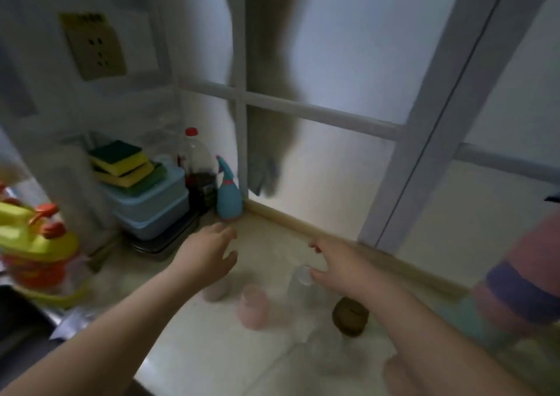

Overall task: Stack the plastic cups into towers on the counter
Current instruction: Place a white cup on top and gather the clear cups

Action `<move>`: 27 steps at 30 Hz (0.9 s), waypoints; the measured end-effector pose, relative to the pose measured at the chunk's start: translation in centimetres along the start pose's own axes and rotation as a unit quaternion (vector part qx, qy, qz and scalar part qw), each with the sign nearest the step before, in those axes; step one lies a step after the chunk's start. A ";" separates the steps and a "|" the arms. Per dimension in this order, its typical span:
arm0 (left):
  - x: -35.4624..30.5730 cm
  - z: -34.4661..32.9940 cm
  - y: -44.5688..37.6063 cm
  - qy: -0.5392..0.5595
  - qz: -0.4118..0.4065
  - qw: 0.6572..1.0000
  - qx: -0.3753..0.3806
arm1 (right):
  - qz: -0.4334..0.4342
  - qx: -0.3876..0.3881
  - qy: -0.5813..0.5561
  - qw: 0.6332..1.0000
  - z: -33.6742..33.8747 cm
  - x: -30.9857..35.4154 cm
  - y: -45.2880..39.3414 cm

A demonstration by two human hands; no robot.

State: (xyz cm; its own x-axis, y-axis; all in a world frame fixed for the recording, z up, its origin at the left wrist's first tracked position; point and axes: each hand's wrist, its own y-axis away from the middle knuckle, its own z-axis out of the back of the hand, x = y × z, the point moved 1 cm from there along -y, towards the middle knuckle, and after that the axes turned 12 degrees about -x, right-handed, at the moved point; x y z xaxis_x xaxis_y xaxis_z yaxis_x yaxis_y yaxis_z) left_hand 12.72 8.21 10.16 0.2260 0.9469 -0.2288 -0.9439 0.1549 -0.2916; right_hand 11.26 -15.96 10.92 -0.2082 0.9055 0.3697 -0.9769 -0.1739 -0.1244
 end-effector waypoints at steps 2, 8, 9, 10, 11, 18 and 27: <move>3.1 -1.3 0.2 -0.031 0.023 0.999 0.022 | 0.005 0.019 0.010 1.000 -2.4 0.8 -1.6; 7.9 -7.1 -0.3 -0.030 0.045 0.992 0.116 | 0.006 0.077 0.045 0.996 -7.6 1.2 -3.6; 8.1 -8.0 -0.4 -0.021 0.049 0.990 0.130 | 0.002 0.084 0.047 0.995 -8.0 1.1 -3.6; 8.1 -8.7 -0.6 -0.014 0.051 0.988 0.142 | -0.003 0.089 0.048 0.995 -8.3 1.0 -3.5; 8.1 -9.5 -0.7 -0.011 0.052 0.987 0.152 | -0.006 0.092 0.047 0.995 -8.5 0.8 -3.5; 6.9 -8.2 -2.6 -0.003 0.054 0.986 0.156 | -0.024 0.052 0.027 0.998 -5.7 -0.1 -2.0; -8.5 5.8 -7.7 0.092 -0.088 0.992 -0.011 | -0.016 -0.065 0.037 0.997 7.7 -1.1 3.3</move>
State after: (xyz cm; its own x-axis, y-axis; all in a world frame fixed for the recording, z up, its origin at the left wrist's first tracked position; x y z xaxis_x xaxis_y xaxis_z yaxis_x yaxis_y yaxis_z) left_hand 16.64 0.61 19.69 0.4296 0.8374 -0.3379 -0.8808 0.3061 -0.3613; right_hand 7.89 -20.57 17.22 -0.1682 0.9365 0.3076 -0.9676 -0.0973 -0.2329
